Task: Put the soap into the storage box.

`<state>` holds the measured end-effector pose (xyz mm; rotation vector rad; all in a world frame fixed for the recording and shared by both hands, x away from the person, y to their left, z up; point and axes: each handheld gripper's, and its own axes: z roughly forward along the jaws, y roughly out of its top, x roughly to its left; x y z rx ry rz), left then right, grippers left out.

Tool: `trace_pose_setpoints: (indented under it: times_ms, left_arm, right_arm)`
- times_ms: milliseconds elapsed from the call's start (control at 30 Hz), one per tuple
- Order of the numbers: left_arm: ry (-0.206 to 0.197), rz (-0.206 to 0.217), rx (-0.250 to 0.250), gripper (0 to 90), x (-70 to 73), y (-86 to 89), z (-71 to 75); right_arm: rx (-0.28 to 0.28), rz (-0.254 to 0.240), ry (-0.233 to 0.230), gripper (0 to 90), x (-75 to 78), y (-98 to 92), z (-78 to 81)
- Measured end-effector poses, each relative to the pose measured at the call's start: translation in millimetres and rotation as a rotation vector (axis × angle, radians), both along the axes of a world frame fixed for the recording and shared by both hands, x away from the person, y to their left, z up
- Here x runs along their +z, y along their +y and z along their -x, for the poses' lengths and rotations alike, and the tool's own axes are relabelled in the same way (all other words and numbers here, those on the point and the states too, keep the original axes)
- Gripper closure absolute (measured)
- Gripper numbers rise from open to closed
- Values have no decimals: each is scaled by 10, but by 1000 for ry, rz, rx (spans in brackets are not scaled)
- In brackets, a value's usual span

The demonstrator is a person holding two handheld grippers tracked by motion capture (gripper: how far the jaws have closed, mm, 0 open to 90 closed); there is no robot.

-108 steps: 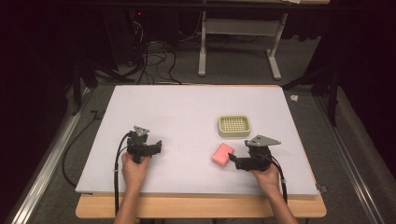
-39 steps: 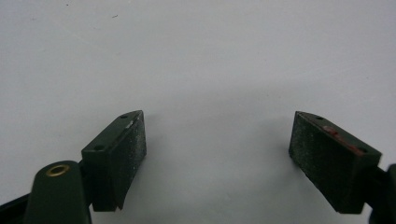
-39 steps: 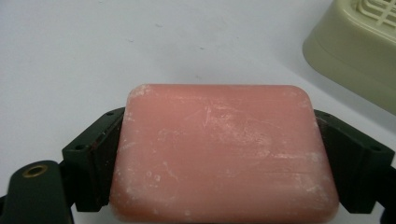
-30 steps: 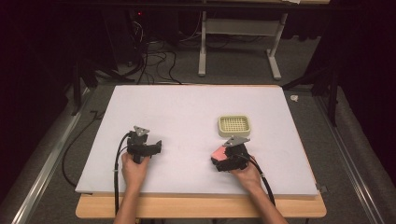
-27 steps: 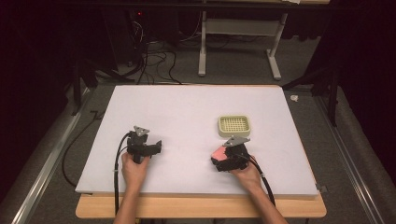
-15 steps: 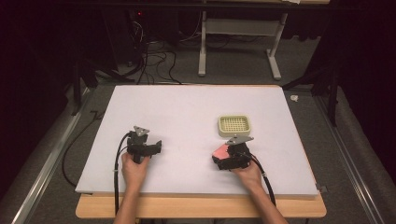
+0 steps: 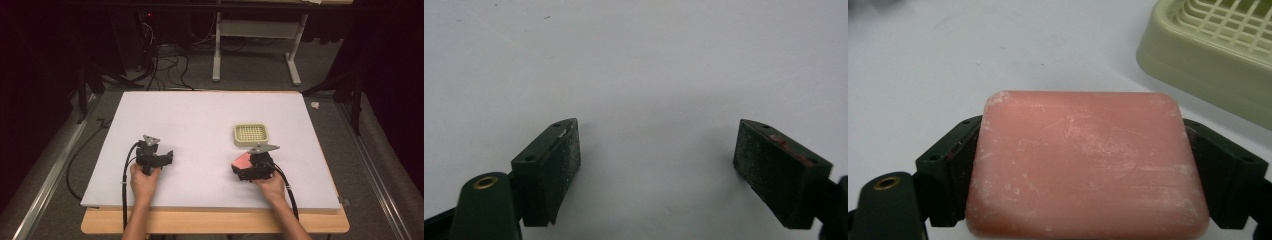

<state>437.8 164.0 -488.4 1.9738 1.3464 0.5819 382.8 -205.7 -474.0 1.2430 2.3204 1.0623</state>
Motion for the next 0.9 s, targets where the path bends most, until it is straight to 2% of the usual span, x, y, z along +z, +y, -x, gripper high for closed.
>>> trace_pose_setpoints:
  times_ms: [167,433,900]
  left_arm:
    - [0,0,0,195,0,0,0]
    - [0,0,0,195,0,0,0]
    - [0,0,0,195,0,-1,0]
  right_arm:
    - [-12,-18,3,137,14,-80,2]
    - [-34,-18,5,137,39,-192,34]
    - [-62,-40,-12,137,85,-348,64]
